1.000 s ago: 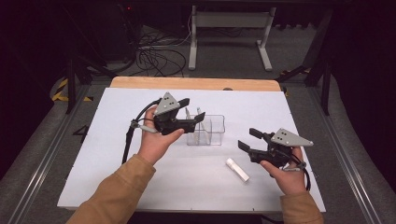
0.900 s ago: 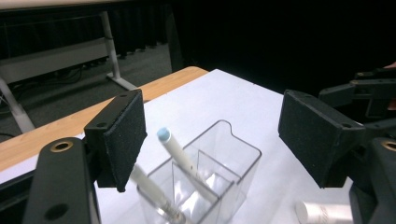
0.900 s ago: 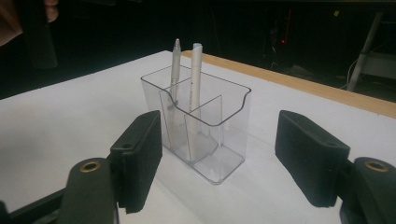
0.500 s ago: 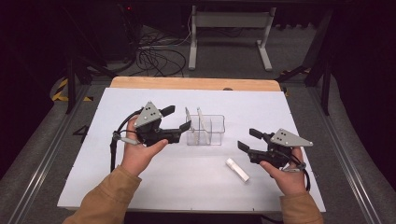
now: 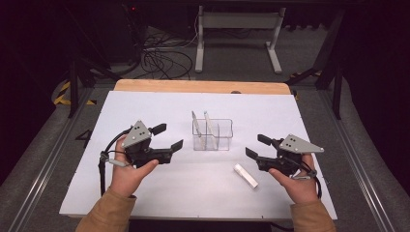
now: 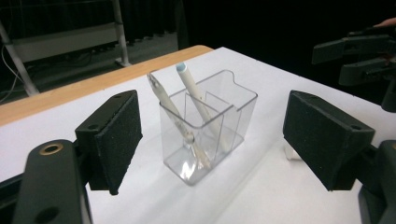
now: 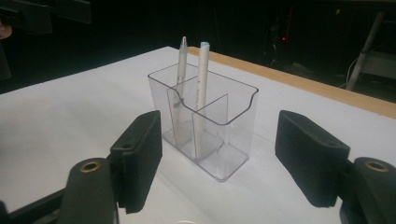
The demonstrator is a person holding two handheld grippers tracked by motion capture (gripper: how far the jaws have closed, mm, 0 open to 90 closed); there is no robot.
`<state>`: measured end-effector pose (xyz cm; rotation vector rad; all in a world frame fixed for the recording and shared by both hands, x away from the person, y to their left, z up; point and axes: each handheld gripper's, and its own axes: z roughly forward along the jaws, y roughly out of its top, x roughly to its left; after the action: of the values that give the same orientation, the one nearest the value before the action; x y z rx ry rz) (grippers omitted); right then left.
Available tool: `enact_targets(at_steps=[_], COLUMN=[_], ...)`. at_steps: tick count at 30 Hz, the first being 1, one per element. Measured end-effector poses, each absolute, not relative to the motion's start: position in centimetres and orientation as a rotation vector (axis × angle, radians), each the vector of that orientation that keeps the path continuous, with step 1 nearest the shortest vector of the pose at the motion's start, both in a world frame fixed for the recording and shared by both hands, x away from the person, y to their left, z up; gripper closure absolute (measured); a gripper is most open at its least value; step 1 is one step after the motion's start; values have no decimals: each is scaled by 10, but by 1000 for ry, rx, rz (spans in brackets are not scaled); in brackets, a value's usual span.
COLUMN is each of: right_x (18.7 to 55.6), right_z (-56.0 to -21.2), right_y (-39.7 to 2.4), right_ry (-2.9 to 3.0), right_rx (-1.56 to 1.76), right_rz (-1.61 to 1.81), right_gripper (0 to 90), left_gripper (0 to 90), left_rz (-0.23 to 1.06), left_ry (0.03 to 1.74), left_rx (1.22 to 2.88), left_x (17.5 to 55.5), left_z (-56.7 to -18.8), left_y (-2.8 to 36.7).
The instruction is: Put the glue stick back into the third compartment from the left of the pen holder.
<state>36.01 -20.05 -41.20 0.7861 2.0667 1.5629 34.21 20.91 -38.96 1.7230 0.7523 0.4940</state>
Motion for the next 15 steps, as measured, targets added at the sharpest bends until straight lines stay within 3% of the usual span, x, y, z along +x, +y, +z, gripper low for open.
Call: enact_targets(at_steps=[15], right_x=[353], right_z=[-410], right_y=[-191], right_ry=[2120], right_rx=[798], right_rz=[1519], right_gripper=[333], left_gripper=[173], left_rz=[475], left_ry=[795], left_rx=[1714], left_x=[329], left_z=[-405], left_y=[238])
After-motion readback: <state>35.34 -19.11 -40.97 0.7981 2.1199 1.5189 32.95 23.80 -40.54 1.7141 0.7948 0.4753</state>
